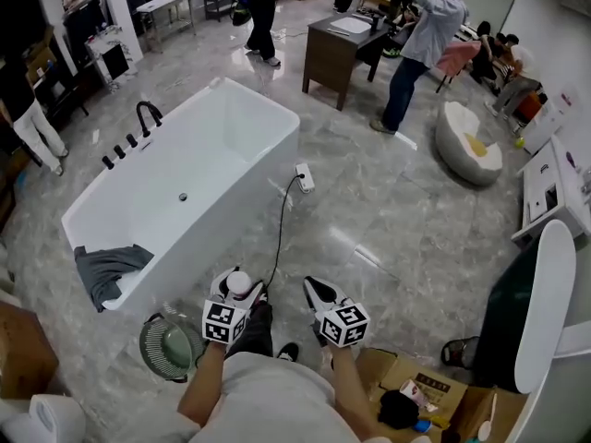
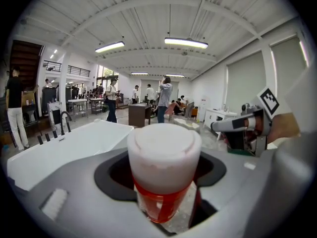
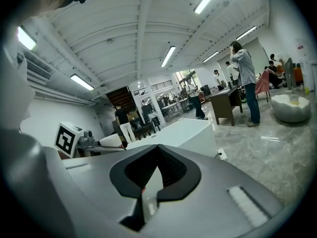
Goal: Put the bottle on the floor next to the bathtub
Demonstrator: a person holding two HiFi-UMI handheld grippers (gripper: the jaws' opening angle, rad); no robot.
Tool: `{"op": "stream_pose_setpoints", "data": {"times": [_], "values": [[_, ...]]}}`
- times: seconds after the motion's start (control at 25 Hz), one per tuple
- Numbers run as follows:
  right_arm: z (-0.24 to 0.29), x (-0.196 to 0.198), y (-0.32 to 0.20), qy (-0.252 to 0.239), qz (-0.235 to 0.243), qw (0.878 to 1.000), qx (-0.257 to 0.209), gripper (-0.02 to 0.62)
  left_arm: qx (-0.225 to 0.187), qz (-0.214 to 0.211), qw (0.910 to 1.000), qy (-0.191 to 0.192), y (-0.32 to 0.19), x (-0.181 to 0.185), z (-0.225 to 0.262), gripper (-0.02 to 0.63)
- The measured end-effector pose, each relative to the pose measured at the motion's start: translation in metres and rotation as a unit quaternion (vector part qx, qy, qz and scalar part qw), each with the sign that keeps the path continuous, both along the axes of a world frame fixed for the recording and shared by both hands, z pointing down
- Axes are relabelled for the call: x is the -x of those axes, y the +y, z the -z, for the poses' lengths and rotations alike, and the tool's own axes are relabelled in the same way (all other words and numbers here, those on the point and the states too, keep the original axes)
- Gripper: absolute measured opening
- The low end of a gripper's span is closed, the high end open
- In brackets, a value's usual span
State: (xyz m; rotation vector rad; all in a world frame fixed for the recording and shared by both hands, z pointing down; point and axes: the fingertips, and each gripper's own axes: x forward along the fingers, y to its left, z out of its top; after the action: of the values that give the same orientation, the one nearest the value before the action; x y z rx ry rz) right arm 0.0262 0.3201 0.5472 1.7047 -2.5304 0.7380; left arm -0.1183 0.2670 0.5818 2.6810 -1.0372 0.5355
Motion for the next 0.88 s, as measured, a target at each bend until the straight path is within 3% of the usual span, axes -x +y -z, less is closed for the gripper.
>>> {"op": "stream_pose_setpoints", "data": {"times": [0.28, 0.6, 0.76, 0.88], "values": [[0.008, -0.006, -0.055, 0.017, 0.041, 0.999, 0.002, 0.002, -0.008, -0.035, 0.9994, 0.004, -0.061, -0.03, -0.002, 0.341], [0.049, 0.003, -0.15, 0.102, 0.142, 0.984, -0.021, 0.003, -0.019, -0.086, 0.996, 0.014, -0.147, -0.062, 0.002, 0.342], [0.063, 0.02, -0.209, 0.129, 0.176, 0.976, -0.004, 0.002, -0.022, -0.108, 0.9936, 0.024, -0.193, -0.075, 0.006, 0.341], [0.068, 0.044, -0.248, 0.12, 0.192, 0.974, 0.008, 0.002, -0.023, -0.118, 0.9924, 0.027, -0.223, -0.078, 0.001, 0.341]]}}
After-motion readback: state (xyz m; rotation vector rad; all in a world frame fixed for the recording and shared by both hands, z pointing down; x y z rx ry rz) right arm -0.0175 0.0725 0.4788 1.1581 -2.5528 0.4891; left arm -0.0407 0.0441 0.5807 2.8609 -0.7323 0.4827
